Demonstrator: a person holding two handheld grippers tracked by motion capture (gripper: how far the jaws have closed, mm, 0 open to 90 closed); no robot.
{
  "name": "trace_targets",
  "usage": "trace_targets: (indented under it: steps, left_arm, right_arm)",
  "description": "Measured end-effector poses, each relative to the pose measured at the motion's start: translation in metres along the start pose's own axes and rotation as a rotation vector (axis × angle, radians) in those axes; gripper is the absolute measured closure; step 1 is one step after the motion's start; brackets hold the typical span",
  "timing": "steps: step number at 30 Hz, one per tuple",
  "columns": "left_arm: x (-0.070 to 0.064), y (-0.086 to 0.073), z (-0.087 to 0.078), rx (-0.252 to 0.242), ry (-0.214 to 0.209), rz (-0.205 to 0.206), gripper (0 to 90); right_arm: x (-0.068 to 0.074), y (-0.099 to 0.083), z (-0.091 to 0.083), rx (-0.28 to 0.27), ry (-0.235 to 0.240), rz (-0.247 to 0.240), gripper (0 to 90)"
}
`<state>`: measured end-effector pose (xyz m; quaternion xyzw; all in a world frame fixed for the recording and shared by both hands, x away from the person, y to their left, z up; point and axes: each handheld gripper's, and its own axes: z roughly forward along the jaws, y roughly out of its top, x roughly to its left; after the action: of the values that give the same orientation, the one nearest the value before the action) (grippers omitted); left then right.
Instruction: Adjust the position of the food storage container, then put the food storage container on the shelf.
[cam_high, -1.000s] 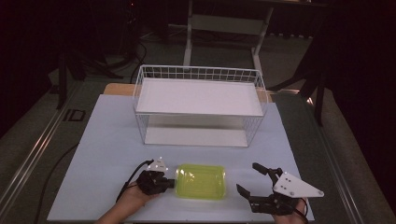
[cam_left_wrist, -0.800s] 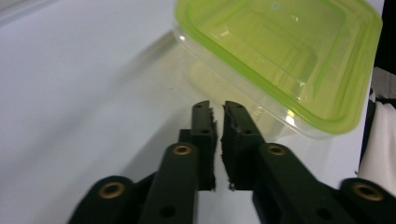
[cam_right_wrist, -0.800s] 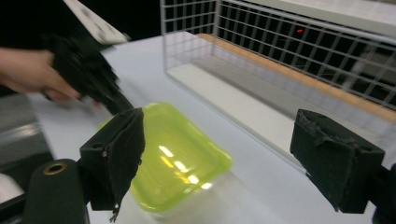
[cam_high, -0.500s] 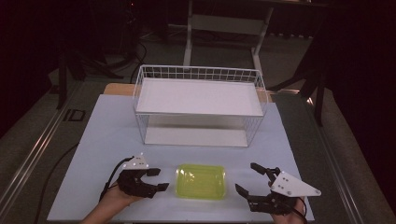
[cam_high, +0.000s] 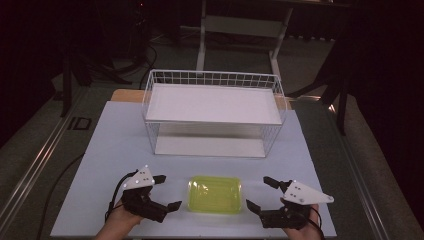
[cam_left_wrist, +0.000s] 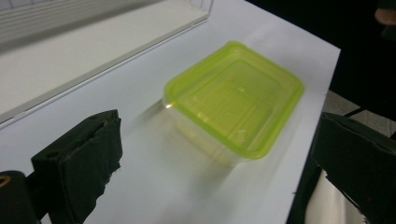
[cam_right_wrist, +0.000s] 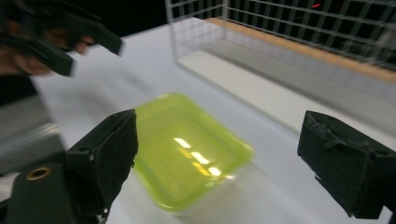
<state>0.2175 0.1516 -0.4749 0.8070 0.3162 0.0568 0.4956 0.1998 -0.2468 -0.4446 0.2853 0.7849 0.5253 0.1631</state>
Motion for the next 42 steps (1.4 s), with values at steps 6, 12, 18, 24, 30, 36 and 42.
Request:
trace_targets:
  steps: [6,12,18,24,30,36,42]
  left_arm:
    - [-0.011,0.013,0.004,0.0,-0.005,0.001,3.9]
    - [-0.013,0.022,0.016,0.019,-0.016,0.0,3.9]
    - [-0.011,0.019,0.024,0.034,-0.011,-0.039,3.8]
    - [-0.006,0.021,0.029,0.038,-0.001,-0.098,3.9]
    - [0.003,0.014,0.041,0.055,0.002,-0.209,11.8]
    - [0.009,0.006,0.053,0.108,-0.012,-0.311,16.6]
    - [0.015,-0.003,0.061,0.151,0.018,-0.42,34.5]
  right_arm:
    - [-0.004,0.0,0.005,0.023,-0.004,0.063,12.0]
    - [-0.004,0.001,0.008,0.065,-0.01,0.029,14.2]
    - [-0.009,-0.005,0.009,0.101,-0.033,0.033,16.3]
    - [-0.017,-0.008,0.009,0.116,-0.027,0.104,17.3]
    - [-0.029,-0.01,0.019,0.146,0.04,0.29,29.2]
    - [-0.037,-0.017,0.042,0.214,0.078,0.509,38.4]
    - [-0.043,-0.028,0.06,0.306,0.075,0.684,46.2]
